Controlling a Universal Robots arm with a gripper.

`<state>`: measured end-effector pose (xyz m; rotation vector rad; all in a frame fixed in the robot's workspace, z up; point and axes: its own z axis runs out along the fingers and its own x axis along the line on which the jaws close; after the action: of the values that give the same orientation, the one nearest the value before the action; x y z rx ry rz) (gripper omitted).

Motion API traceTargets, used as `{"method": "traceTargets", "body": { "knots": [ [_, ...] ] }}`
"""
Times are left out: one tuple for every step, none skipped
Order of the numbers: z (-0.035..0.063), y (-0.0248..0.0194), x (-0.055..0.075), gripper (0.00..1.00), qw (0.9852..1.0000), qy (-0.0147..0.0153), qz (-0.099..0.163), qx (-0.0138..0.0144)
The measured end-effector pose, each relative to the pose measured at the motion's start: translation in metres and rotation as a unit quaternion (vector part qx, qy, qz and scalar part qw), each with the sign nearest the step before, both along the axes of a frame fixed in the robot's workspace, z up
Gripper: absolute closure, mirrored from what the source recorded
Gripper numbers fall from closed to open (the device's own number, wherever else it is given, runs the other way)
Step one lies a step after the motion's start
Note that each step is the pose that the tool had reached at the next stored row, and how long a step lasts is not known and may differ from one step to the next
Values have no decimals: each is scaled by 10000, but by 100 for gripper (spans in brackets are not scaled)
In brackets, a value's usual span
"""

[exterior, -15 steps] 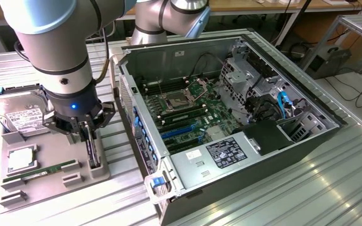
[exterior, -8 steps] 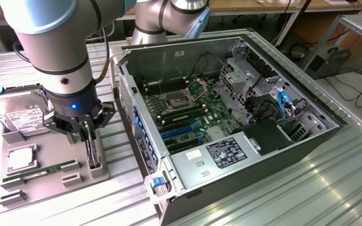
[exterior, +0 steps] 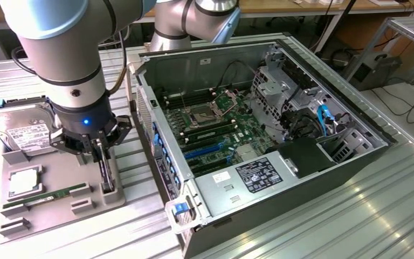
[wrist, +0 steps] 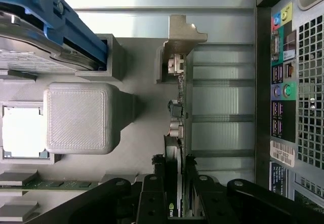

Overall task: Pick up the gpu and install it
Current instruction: 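Pick up the gpu and move the gpu toward the slot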

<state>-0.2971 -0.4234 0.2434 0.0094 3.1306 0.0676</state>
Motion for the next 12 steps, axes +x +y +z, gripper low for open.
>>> {"method": "traceTargets", "body": {
  "knots": [
    [0, 0, 0, 74, 10000, 0, 0, 0],
    [2, 0, 0, 74, 10000, -1, 0, 1],
    [5, 0, 0, 74, 10000, 0, 0, 0],
    [16, 0, 0, 74, 10000, 1, 0, -1],
    [33, 0, 0, 74, 10000, 0, 0, 0],
    [54, 0, 0, 74, 10000, 0, 2, 0],
    [75, 0, 0, 74, 10000, 0, 3, 0],
    [101, 0, 0, 74, 10000, 0, 6, -1],
    [128, 0, 0, 74, 10000, 0, 9, 0],
    [159, 0, 0, 74, 10000, 0, 13, 0],
    [186, 0, 0, 74, 10000, 0, 17, 0],
    [224, 0, 0, 74, 10000, 0, 22, 0]
  ]
}}
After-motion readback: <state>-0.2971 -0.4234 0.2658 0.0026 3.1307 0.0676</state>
